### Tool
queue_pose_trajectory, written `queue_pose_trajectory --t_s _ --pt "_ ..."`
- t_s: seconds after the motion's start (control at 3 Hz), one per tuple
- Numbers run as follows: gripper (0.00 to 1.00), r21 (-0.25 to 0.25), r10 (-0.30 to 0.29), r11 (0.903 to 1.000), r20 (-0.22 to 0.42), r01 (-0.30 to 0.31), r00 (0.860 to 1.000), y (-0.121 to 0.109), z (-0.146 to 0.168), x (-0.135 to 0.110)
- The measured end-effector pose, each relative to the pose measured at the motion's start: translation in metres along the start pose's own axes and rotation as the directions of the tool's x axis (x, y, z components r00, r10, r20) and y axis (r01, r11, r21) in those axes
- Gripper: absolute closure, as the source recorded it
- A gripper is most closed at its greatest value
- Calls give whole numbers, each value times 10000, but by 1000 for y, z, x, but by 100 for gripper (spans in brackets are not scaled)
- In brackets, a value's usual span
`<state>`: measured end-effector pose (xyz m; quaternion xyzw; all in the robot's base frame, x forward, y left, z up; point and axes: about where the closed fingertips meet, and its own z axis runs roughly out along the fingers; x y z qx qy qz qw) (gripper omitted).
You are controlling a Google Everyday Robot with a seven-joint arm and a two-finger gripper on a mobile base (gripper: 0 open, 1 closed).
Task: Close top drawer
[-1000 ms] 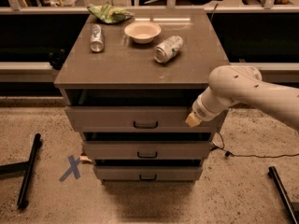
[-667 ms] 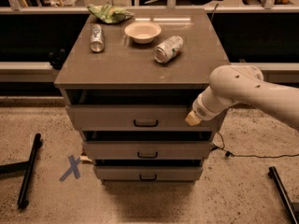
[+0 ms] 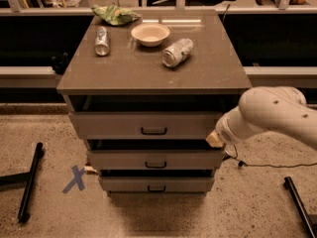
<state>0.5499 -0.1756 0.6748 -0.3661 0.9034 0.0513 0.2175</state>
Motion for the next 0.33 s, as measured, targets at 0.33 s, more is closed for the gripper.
queue_pose_trajectory --t_s 0.33 --pt "100 87 121 9999 382 -124 9992 15 -24 24"
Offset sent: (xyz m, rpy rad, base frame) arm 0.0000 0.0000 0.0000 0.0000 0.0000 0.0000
